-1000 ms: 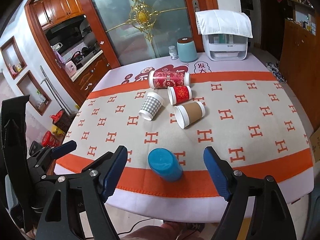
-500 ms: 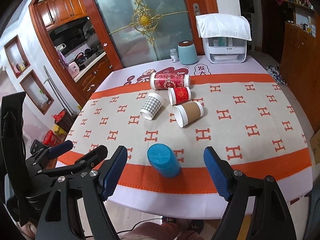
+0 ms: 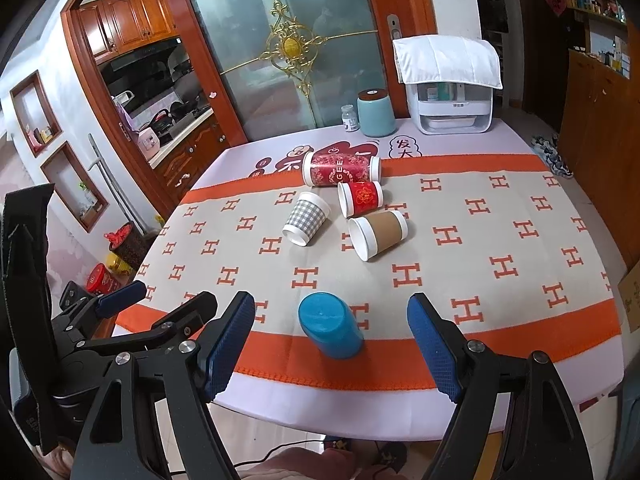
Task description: Flip cup upside down
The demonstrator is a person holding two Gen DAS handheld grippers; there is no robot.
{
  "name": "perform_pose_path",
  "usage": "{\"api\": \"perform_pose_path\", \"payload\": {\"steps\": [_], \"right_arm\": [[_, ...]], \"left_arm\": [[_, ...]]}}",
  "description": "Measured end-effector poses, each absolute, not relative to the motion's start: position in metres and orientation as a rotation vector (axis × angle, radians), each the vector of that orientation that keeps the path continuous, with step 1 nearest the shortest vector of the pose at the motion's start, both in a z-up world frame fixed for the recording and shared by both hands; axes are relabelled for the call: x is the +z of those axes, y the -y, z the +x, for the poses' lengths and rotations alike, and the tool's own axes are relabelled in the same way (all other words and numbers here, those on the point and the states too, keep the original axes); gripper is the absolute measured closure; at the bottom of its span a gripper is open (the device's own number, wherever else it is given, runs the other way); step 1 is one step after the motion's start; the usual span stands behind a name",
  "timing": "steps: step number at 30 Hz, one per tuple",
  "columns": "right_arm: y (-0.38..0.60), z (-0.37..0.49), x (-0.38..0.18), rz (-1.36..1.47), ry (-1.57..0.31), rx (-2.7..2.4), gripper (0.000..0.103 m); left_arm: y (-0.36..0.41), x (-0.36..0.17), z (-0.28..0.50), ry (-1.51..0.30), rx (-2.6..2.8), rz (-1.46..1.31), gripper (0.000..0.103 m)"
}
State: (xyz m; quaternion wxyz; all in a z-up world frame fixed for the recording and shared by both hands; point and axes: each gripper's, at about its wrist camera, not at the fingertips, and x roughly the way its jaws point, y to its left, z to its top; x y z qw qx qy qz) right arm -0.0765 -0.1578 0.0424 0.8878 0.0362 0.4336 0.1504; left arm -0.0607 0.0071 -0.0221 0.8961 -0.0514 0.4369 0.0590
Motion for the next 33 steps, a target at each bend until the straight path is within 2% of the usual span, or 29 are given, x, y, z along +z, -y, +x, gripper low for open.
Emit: {"api": "perform_pose_path", "payload": {"steps": [33], "right_arm": [[0.1527, -0.0711, 0.0337, 0.082, -0.911, 0.317, 0.023]], "left_arm": [[-0.0091, -0.0243, -0.0602, -0.913, 0.125, -0.105, 0.007]]}}
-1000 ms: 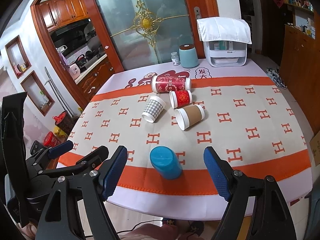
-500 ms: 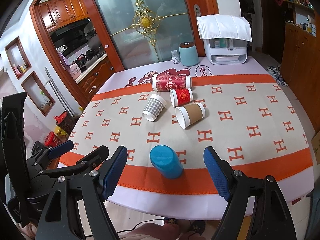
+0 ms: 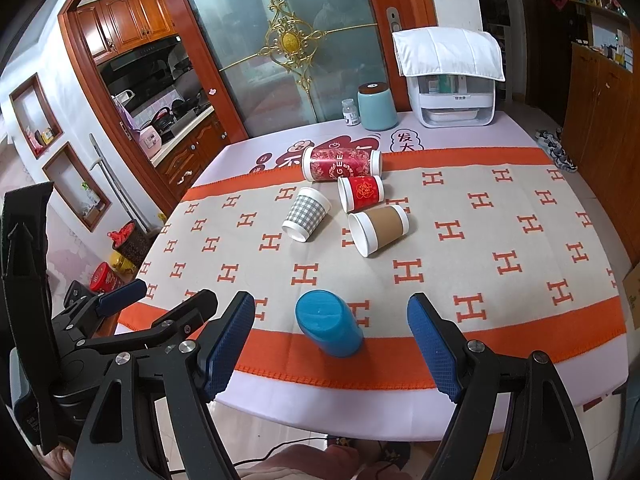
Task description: Flip cup upside down
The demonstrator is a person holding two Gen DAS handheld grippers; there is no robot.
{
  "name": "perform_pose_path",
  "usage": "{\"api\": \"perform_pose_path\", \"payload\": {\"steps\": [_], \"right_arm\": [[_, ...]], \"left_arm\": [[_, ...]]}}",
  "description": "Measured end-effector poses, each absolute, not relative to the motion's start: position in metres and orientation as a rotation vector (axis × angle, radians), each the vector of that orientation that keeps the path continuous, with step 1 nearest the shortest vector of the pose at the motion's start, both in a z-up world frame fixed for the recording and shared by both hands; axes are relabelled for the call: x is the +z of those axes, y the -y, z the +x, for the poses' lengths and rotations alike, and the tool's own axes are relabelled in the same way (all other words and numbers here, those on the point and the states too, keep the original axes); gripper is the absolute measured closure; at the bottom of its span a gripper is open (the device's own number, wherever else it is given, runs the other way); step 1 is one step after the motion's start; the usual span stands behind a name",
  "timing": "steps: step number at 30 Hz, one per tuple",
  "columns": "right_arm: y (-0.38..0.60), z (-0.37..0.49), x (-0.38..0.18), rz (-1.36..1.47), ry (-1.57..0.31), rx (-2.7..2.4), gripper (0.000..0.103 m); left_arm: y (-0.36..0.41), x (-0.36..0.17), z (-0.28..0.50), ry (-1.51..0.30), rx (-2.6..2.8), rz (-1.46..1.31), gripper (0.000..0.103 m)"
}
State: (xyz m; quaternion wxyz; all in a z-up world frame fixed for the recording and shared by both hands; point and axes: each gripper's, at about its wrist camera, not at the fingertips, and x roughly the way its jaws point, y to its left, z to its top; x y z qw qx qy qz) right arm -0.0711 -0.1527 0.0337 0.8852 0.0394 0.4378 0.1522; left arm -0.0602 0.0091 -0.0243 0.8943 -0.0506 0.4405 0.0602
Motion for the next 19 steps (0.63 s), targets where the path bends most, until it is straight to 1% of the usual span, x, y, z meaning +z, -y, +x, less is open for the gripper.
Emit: {"api": "perform_pose_path", "payload": {"steps": [19], "right_arm": [[0.1531, -0.0712, 0.0296, 0.086, -0.917, 0.318, 0.023]], "left_arm": [[-0.0122, -0.0269, -0.0607, -0.919, 0.127, -0.105, 0.007]]}}
